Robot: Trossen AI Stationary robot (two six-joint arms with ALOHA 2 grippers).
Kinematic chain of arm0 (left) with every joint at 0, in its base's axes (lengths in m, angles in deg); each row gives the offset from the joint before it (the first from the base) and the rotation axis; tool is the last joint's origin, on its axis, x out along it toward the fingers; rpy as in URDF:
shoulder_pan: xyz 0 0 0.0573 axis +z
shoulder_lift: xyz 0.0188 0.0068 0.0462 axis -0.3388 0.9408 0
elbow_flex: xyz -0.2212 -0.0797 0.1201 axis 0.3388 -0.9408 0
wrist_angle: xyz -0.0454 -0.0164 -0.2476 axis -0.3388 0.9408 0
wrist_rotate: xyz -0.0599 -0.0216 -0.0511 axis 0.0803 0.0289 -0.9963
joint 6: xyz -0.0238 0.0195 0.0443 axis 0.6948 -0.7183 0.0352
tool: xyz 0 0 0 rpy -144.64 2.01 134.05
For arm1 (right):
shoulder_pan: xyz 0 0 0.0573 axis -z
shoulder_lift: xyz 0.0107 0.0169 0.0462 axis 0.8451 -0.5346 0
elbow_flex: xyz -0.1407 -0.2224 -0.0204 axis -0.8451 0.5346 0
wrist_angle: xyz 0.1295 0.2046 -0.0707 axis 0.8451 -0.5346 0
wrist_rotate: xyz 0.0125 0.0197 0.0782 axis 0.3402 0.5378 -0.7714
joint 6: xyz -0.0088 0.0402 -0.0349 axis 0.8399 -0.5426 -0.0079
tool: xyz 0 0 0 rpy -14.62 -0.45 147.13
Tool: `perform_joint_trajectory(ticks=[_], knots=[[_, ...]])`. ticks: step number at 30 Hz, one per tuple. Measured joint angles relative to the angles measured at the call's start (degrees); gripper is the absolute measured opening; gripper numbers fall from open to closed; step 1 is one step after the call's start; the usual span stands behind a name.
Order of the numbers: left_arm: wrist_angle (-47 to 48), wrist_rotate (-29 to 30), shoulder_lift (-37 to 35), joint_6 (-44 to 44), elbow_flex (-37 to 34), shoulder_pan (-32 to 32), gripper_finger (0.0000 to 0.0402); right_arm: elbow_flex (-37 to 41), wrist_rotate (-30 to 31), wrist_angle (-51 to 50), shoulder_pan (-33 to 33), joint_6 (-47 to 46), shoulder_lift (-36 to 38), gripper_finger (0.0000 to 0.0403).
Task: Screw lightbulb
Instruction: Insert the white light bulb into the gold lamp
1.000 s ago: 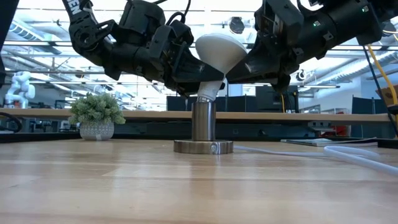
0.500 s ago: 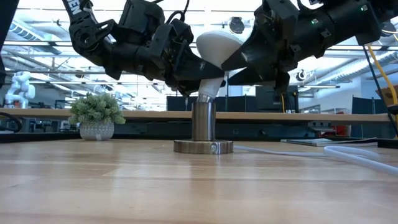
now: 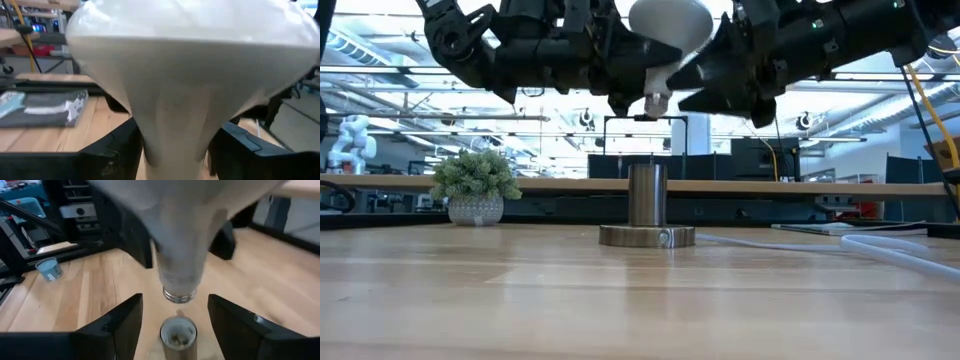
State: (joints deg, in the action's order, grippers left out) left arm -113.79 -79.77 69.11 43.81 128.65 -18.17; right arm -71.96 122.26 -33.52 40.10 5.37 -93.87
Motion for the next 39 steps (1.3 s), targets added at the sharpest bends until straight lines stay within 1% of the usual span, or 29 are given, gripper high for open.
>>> perform_joint_trajectory(ticks=[5,10,14,18,21,26,29,39], knots=[[-1.05,0.02,0.0,0.26,0.0,0.0,0.0202,-0.04,0.05,4.22,0.77,4.86,-1.57,0.0216],[-2.72,0.04,-0.02,0.29,0.02,0.0,0.0202,-0.04,0.06,8.24,2.21,5.99,-3.37,0.0215],[-3.15,0.13,-0.02,0.4,0.02,0.13,0.0202,-0.04,0.0,10.65,2.9,8.81,-3.61,0.0215],[-3.15,0.14,-0.02,0.44,0.02,0.13,0.0202,-0.07,-0.05,11.3,3.04,9.76,-3.59,0.0209],[-3.2,0.15,-0.02,0.42,0.02,0.13,0.0202,-0.07,-0.24,11.39,3.02,9.77,-3.59,0.0188],[-3.29,1.41,-0.02,0.4,0.09,0.13,0.0202,-0.07,-0.33,11.81,3.04,9.79,-3.59,0.0123],[-3.24,1.51,-0.02,0.07,0.11,0.28,0.0202,-0.04,-0.24,11.9,3.02,9.86,-3.59,0.0095],[-2.61,1.57,0.04,0.44,0.11,0.19,0.0202,-0.04,-0.28,12.27,2.89,9.79,-3.59,0.0064]])
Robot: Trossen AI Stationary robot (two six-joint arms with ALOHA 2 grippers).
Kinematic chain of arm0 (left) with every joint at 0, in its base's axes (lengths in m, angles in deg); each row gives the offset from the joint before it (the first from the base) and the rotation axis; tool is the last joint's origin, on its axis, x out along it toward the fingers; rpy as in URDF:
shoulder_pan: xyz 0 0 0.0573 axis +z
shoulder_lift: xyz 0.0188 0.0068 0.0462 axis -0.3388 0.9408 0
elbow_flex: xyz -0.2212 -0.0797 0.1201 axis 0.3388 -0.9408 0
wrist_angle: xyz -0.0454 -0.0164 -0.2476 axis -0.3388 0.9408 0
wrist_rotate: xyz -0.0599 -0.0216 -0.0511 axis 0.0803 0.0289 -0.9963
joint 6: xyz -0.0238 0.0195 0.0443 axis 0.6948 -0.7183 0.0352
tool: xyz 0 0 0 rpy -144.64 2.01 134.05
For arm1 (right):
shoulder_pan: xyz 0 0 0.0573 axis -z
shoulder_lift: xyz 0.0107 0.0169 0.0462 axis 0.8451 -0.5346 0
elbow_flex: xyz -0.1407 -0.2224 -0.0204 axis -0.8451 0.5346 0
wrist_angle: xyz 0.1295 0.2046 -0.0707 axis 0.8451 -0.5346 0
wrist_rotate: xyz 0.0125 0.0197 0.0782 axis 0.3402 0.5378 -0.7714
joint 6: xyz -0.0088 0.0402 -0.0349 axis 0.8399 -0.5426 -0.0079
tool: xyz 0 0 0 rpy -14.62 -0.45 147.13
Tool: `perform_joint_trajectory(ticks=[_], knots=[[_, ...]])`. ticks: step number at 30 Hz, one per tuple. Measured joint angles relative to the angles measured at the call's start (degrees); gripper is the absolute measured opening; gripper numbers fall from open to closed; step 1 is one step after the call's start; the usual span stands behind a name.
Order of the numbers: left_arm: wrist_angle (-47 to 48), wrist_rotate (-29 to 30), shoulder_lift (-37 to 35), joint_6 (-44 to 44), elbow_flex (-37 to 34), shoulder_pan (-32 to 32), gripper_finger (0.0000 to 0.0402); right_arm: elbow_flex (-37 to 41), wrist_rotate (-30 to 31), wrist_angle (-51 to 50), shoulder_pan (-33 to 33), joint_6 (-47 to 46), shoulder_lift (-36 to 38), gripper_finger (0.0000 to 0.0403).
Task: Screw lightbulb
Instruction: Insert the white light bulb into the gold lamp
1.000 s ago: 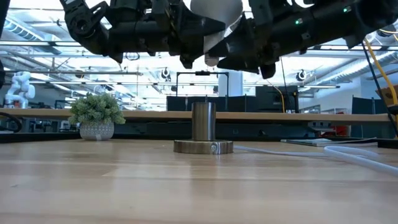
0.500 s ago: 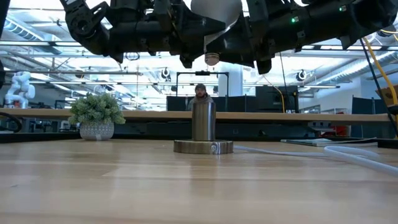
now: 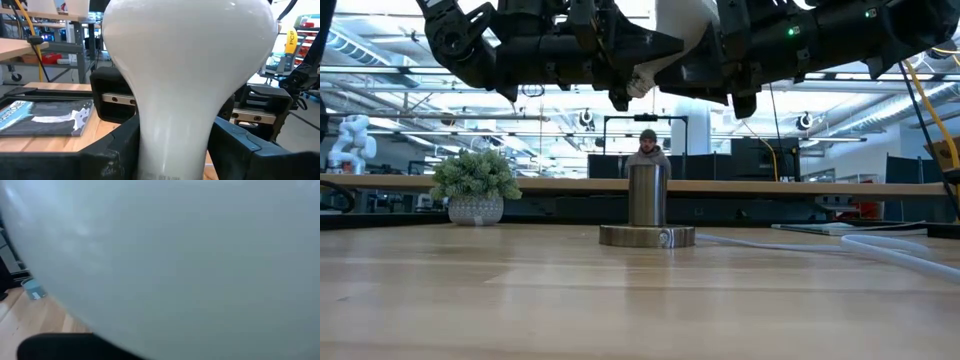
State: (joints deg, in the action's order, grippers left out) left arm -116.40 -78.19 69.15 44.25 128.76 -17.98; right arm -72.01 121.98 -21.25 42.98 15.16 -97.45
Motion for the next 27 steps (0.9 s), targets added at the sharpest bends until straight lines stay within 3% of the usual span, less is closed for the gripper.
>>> perform_joint_trajectory(ticks=[7,20,27], knots=[[-0.22,0.0,0.0,0.24,0.0,0.0,0.0202,0.0,-2.95,-0.76,0.02,-0.06,0.0,0.0066],[-7.8,-0.07,0.02,8.66,-0.02,0.02,0.0202,-0.02,-2.69,-0.07,0.1,-2.9,0.0,0.0202],[0.4,-0.59,0.02,9.03,0.0,-0.46,0.0202,-0.02,-2.72,-2.52,0.0,-2.71,0.8,0.0217]])
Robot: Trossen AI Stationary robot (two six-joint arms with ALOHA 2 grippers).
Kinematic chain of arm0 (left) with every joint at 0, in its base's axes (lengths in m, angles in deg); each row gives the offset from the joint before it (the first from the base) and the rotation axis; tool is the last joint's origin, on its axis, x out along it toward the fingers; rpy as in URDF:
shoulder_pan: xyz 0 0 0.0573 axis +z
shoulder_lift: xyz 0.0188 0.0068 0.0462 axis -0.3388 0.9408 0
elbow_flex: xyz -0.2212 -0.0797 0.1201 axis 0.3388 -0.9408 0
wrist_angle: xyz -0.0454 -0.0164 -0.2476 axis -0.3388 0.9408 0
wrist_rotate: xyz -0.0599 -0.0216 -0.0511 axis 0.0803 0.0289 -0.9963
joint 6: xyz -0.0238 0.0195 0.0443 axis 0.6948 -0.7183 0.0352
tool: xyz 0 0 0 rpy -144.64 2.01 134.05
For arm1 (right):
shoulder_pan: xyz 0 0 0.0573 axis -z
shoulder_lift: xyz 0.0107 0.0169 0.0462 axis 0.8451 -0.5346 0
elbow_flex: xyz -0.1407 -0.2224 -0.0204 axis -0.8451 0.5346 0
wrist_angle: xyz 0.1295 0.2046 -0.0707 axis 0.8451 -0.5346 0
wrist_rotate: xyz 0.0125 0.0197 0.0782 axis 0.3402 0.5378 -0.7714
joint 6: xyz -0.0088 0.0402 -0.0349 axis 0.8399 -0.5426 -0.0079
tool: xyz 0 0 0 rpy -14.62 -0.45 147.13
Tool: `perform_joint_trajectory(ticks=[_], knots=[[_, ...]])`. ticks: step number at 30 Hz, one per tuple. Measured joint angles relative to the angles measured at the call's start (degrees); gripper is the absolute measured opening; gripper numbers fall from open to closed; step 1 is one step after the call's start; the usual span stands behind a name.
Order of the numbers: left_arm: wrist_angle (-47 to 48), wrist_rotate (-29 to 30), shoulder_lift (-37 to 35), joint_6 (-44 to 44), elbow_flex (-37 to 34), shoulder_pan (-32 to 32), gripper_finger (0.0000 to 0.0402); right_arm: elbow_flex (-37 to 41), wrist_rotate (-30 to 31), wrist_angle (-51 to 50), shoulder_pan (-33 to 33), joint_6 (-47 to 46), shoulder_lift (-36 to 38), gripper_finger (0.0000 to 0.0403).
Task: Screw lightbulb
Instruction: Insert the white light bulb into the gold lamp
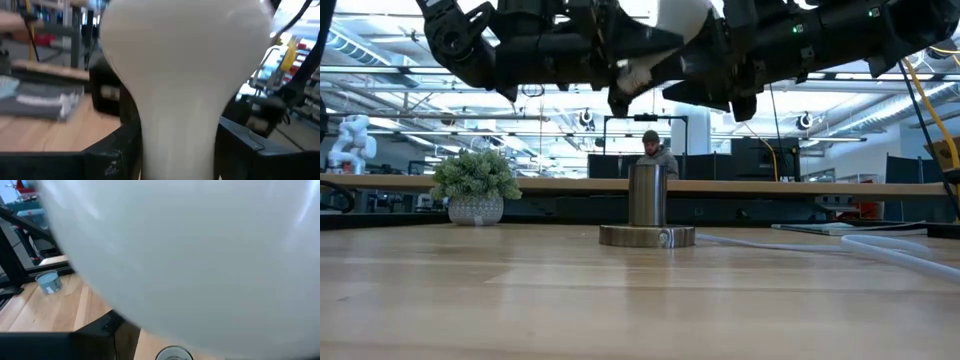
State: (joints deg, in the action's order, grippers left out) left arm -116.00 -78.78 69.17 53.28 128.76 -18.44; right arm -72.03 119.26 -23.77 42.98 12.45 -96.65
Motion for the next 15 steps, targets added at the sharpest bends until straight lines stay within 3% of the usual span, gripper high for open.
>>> perform_joint_trajectory(ticks=[9,15], knots=[[8.23,0.0,-0.11,-0.46,0.09,0.11,0.0202,0.04,-0.36,-19.68,-0.03,-7.66,9.88,0.0192],[12.8,2.32,-0.04,-1.97,-0.02,0.11,0.0202,0.02,-0.47,-23.45,0.0,-8.68,13.12,0.0167]])
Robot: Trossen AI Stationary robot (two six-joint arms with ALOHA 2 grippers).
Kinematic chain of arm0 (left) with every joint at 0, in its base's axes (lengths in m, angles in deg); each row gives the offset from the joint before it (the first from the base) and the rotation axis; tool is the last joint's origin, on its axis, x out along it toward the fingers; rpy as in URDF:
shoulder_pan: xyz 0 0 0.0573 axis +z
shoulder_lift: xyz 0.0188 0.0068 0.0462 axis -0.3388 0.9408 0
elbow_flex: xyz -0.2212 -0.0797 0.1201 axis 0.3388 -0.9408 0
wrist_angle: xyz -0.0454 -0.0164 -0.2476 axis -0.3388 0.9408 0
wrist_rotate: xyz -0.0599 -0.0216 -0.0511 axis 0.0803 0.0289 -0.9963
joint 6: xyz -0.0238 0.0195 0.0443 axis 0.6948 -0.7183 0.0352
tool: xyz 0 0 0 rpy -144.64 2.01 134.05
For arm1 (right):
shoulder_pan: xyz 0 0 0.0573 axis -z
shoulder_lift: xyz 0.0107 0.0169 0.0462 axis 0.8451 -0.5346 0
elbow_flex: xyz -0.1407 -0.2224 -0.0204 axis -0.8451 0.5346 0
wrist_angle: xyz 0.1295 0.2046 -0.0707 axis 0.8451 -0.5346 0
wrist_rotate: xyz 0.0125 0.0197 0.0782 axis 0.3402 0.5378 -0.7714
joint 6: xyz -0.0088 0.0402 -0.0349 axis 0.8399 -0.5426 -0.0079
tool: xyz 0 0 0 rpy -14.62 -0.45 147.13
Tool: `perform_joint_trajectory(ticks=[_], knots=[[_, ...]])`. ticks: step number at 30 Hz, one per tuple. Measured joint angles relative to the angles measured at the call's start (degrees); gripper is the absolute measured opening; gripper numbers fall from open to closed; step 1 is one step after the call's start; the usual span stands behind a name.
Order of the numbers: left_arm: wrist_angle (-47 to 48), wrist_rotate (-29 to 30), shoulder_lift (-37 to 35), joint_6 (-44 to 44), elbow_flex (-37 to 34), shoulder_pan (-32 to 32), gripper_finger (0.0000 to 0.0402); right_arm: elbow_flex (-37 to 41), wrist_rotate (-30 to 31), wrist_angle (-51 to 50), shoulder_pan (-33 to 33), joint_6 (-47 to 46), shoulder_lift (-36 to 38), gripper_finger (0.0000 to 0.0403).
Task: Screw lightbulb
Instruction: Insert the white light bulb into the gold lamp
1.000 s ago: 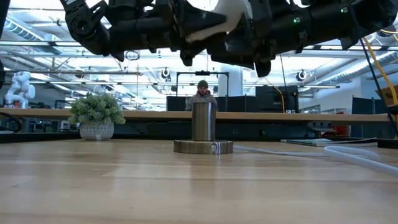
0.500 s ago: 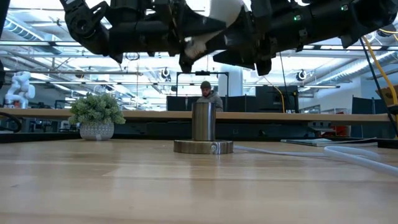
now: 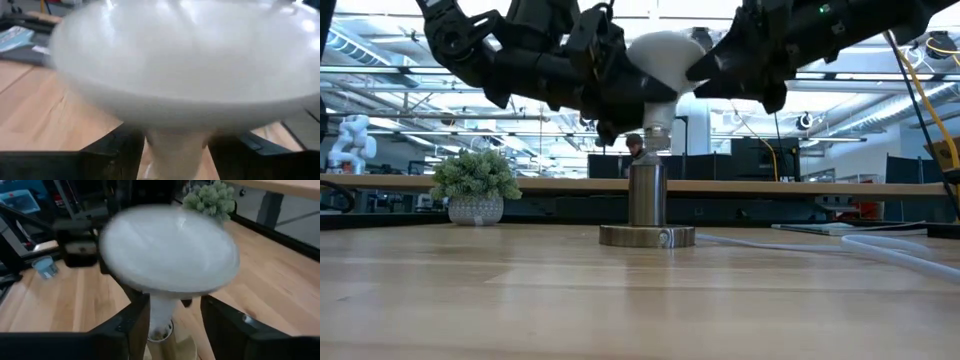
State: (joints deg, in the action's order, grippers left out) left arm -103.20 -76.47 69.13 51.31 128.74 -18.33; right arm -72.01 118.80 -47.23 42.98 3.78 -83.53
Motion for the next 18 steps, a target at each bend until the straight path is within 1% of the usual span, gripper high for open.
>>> perform_joint_trajectory(ticks=[4,7,12,16,18], knots=[[0.5,0.24,0.0,-0.02,0.0,0.0,0.0202,-0.02,-0.37,-0.08,0.0,0.61,-0.05,0.0148],[-1.08,0.24,0.0,-0.02,0.0,0.0,0.0202,-0.04,-2.69,-2.29,-0.02,0.34,-0.42,0.0138],[-4.75,-0.51,0.02,-0.02,0.0,0.0,0.0202,-0.02,-3.03,-7.97,-0.04,-5.15,-0.45,0.0135],[-7.06,-0.73,0.02,-0.02,0.0,0.0,0.0202,-0.02,-3.17,-10.2,-0.04,-9.57,-1.4,0.0138],[-7.38,-0.77,0.02,-0.03,0.0,0.0,0.0202,0.0,-4.28,-10.06,-0.04,-12.42,-2.41,0.0144]])
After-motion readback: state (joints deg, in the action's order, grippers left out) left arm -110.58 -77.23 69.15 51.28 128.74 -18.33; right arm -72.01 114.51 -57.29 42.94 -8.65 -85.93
